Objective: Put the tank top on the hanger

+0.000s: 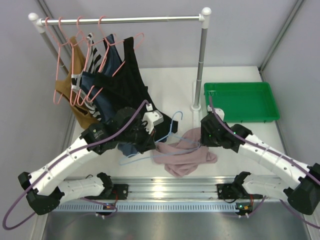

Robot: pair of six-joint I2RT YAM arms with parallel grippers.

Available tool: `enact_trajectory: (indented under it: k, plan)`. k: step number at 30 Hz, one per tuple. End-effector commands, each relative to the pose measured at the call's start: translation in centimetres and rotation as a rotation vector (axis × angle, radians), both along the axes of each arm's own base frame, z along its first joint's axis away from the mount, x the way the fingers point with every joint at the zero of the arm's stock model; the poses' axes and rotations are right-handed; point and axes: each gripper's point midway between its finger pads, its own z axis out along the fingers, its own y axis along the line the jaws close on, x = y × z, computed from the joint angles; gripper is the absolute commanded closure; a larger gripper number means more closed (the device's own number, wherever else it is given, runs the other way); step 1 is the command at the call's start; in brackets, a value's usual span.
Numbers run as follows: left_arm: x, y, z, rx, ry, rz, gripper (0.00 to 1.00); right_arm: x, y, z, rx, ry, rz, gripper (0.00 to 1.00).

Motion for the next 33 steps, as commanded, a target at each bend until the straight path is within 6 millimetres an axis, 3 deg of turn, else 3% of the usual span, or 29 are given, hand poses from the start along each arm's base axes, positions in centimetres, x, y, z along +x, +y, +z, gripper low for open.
enact_trajectory:
  k: [1, 9, 19, 23, 26, 33]
  plan:
    - [0.9, -0.2, 2.0, -0.028, -0.065, 0.011, 1.00, 1.8, 0.2, 0.6, -0.048, -0.033, -0.019, 0.55]
    - [0.9, 0.1, 2.1, -0.022, -0.078, 0.007, 1.00, 2.3, 0.7, -0.2, -0.075, -0.010, -0.009, 0.58]
    - [1.0, -0.7, 1.6, -0.038, -0.085, -0.026, 1.00, 2.1, 0.2, -0.9, -0.108, 0.004, -0.004, 0.81]
    - [0.9, -1.3, 1.6, -0.061, -0.086, -0.053, 1.00, 2.0, 0.1, -0.5, -0.102, -0.003, -0.004, 0.95]
    - [0.9, -1.9, 1.3, -0.067, -0.075, -0.076, 1.00, 1.9, 0.2, 0.0, -0.088, -0.011, -0.001, 1.00]
    - [1.6, -3.1, 0.0, -0.051, -0.079, -0.117, 1.00, 1.8, 0.5, 2.2, -0.045, -0.049, 0.013, 1.00]
